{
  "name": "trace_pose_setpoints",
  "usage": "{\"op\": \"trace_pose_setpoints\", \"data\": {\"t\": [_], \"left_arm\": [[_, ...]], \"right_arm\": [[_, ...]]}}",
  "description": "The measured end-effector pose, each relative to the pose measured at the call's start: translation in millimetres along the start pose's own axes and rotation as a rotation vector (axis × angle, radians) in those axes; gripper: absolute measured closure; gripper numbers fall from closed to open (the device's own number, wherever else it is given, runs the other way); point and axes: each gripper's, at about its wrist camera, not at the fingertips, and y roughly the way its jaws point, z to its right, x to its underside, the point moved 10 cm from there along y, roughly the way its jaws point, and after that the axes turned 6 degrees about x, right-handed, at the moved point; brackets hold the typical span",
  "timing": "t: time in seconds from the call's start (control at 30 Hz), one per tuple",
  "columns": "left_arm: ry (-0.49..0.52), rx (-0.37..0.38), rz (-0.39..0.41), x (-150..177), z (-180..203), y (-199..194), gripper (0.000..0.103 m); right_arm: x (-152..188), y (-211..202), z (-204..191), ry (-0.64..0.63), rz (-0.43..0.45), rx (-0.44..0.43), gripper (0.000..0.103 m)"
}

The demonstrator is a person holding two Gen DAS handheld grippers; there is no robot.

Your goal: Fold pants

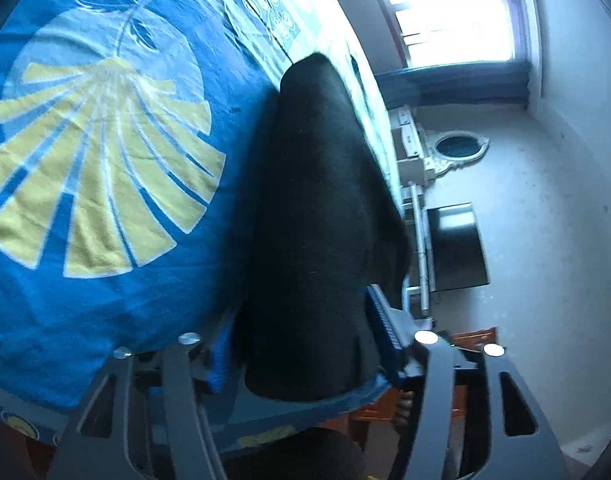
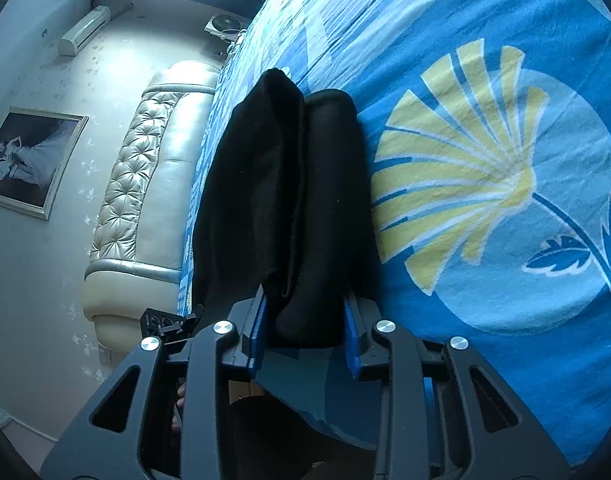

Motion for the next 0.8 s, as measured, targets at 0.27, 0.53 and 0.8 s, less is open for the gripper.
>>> {"op": "trace_pose_setpoints", "data": {"t": [0.27, 0.53, 0.8], "left_arm": [[0.111, 0.007, 0.122, -33, 9, -65, 0.026], [0.124, -0.046, 0.070, -69, -11, -19, 0.026], [0.181, -0.044, -0.037, -99, 3, 51, 0.026]], "right_arm": [[-13, -43, 13, 0.035, 0.030, -0.045, 0.018], [-56, -25, 21, 0.013, 0.054, -0.047, 0.017], [-96, 31, -16, -0.027, -0.005, -0.096, 0.016]]}}
